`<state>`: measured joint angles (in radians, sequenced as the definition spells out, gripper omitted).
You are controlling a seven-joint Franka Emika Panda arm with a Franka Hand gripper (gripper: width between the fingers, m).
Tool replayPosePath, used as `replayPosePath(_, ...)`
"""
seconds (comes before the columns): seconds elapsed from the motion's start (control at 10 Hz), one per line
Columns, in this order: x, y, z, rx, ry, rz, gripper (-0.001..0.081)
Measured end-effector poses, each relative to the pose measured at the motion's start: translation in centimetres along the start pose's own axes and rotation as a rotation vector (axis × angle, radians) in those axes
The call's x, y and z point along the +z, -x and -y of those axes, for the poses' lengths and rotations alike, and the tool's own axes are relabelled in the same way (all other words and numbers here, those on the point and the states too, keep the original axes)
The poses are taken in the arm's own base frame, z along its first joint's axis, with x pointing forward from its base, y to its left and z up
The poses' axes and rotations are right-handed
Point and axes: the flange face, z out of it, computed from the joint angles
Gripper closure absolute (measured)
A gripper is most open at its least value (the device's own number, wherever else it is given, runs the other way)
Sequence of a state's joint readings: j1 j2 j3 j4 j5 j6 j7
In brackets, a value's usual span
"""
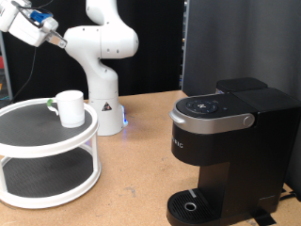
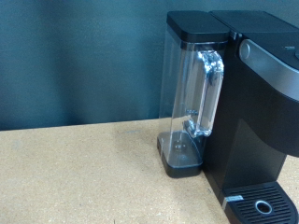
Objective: Make a cup of coffee with the keurig machine
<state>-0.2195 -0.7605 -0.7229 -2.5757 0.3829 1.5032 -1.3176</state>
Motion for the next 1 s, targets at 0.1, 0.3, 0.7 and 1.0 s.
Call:
replayPosePath(0.1, 0.1, 0.0, 0.0, 0.001, -0.001, 0.000, 0.0802)
replayPosePath(0.3, 0.4, 0.2, -0.3, 0.009, 0.008, -0.003, 0.0802)
replayPosePath(0.7, 0.7, 2.1, -2.2, 0.035, 0.051, 0.004, 0.0802)
replayPosePath(1.0, 0.5, 4.3, -3.7, 0.027, 0.063, 0.000, 0.0802)
